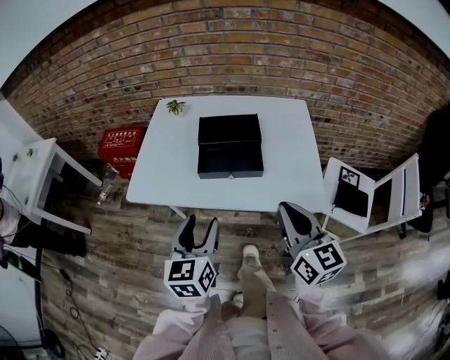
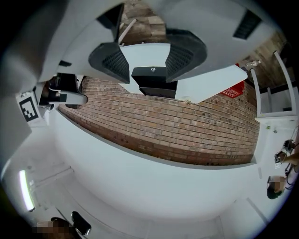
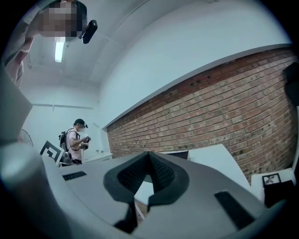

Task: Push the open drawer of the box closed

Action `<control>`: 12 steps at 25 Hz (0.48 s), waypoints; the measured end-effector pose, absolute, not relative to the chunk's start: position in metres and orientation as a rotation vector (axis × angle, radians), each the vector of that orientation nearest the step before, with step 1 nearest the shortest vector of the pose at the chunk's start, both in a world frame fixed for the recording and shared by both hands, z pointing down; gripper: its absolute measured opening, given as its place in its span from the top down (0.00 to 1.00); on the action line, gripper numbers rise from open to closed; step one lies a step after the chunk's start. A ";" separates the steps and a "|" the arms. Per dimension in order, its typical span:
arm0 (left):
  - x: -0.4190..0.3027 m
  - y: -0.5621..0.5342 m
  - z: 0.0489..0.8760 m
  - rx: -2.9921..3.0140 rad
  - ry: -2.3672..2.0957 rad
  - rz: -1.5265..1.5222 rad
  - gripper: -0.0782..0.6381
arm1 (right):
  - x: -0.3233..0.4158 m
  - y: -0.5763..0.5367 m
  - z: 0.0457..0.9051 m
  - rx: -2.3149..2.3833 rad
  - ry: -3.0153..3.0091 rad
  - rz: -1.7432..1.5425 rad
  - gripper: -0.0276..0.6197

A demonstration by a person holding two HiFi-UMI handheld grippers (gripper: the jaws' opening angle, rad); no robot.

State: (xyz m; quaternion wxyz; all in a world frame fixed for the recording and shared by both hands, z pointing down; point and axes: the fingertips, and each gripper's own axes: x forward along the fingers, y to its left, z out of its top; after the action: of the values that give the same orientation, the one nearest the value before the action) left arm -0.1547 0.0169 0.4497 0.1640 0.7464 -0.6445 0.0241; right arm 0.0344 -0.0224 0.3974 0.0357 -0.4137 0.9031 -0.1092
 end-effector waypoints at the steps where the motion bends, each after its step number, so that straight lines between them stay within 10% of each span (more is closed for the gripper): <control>1: -0.154 0.007 0.452 2.124 -1.834 0.076 0.57 | 0.034 -0.033 0.398 -1.269 2.779 -0.336 0.95; 12: -0.136 -0.078 0.494 2.038 -1.752 0.173 0.57 | 0.036 -0.125 0.408 -1.257 2.821 -0.412 0.95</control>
State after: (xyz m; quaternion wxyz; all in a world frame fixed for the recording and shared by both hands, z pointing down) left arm -0.1360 -0.0779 0.4944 0.2222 0.7379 -0.6342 0.0627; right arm 0.0356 -0.1247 0.4081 0.0129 -0.4034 0.9053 -0.1323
